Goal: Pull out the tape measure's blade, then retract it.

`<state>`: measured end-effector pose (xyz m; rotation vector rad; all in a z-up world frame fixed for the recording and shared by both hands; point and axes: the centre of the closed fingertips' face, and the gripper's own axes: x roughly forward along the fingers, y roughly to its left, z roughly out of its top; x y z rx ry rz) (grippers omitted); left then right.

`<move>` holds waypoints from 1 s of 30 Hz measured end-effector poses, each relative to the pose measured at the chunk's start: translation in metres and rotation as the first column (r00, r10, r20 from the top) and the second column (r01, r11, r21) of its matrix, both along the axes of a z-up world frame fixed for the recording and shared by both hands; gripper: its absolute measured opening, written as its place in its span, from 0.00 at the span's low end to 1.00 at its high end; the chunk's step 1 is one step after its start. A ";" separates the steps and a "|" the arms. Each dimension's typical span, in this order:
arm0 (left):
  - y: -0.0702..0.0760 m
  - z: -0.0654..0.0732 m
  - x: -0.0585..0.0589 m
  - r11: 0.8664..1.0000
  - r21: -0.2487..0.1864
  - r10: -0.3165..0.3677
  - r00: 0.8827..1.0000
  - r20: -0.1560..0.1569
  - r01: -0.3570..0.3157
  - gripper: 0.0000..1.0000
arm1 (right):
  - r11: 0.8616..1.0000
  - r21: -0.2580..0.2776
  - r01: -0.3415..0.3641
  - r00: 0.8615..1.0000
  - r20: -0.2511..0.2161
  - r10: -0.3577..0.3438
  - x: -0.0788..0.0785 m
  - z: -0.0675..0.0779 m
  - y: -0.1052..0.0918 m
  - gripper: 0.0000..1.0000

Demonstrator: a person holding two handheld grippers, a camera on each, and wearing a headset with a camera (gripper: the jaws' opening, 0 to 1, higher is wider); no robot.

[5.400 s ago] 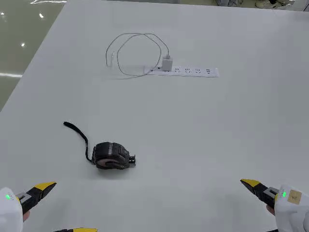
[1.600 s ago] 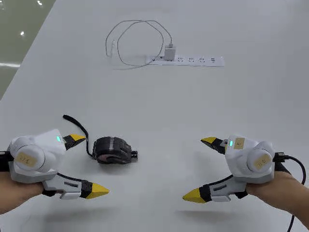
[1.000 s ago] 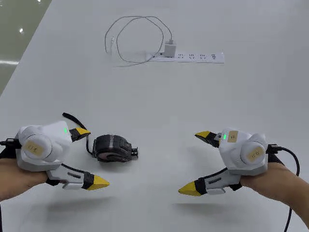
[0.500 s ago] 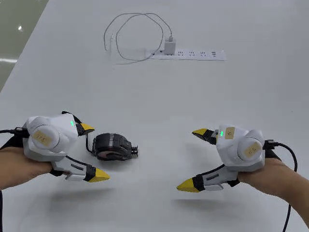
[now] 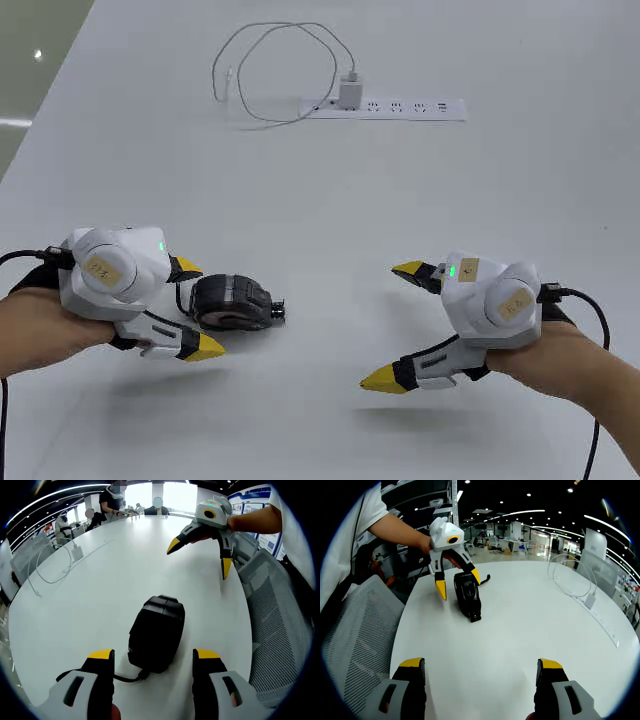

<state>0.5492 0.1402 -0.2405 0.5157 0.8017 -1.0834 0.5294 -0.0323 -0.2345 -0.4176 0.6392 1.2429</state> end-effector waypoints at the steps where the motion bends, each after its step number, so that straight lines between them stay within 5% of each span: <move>1: 0.000 -0.001 0.001 1.000 0.002 -0.002 1.000 -0.003 0.002 0.58 | 1.000 0.000 0.000 1.000 0.000 0.000 0.000 0.000 0.000 0.91; 30: -0.002 -0.008 0.005 0.998 0.036 -0.057 0.998 0.000 0.057 0.33 | 1.000 0.010 -0.002 1.000 -0.019 0.002 0.000 -0.003 0.005 0.87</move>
